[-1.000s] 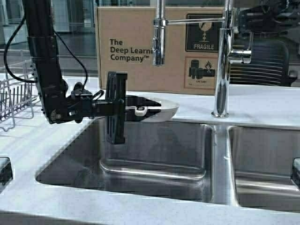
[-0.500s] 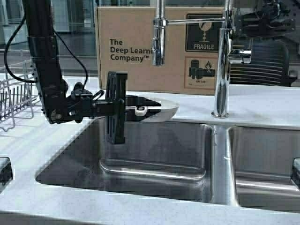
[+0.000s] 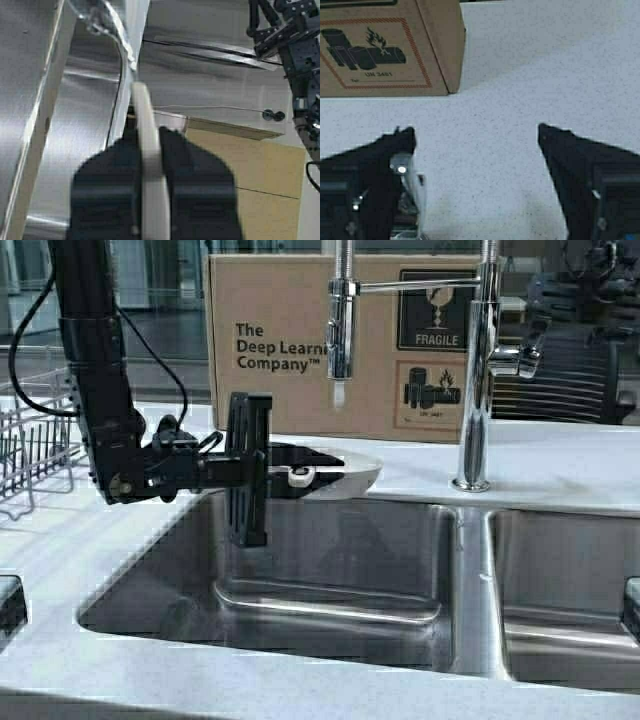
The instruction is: Wash the pan
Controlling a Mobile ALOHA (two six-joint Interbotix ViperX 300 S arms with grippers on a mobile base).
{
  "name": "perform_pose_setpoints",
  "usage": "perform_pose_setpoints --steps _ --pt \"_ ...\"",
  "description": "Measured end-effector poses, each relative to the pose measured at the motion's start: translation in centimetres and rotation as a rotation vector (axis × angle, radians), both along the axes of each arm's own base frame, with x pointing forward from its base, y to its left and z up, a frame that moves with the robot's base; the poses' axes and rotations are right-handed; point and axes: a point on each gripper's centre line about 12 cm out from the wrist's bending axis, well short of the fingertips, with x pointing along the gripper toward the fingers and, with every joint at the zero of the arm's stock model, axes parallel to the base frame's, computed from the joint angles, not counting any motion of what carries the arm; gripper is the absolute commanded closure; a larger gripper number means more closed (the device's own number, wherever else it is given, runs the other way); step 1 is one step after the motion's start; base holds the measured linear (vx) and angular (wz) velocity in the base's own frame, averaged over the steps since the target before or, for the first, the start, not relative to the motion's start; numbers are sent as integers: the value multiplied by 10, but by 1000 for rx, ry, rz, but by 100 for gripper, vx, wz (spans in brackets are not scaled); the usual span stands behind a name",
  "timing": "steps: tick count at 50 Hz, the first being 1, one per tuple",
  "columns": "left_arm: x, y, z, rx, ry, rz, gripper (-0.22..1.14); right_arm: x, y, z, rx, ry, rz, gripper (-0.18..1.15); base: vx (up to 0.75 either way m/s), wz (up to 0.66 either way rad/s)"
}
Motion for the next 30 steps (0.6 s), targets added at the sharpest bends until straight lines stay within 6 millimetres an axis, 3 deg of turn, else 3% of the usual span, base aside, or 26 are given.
perform_pose_setpoints --steps 14,25,30 --pt "0 0 1 -1 -1 0 89 -1 -1 7 23 -15 -15 -6 0 0" --pt "2 -1 1 -3 -7 -2 89 -14 -1 66 12 -131 -18 -6 0 0" --pt "3 -2 2 -5 -11 0 89 -21 -1 78 9 -155 -19 -5 0 0"
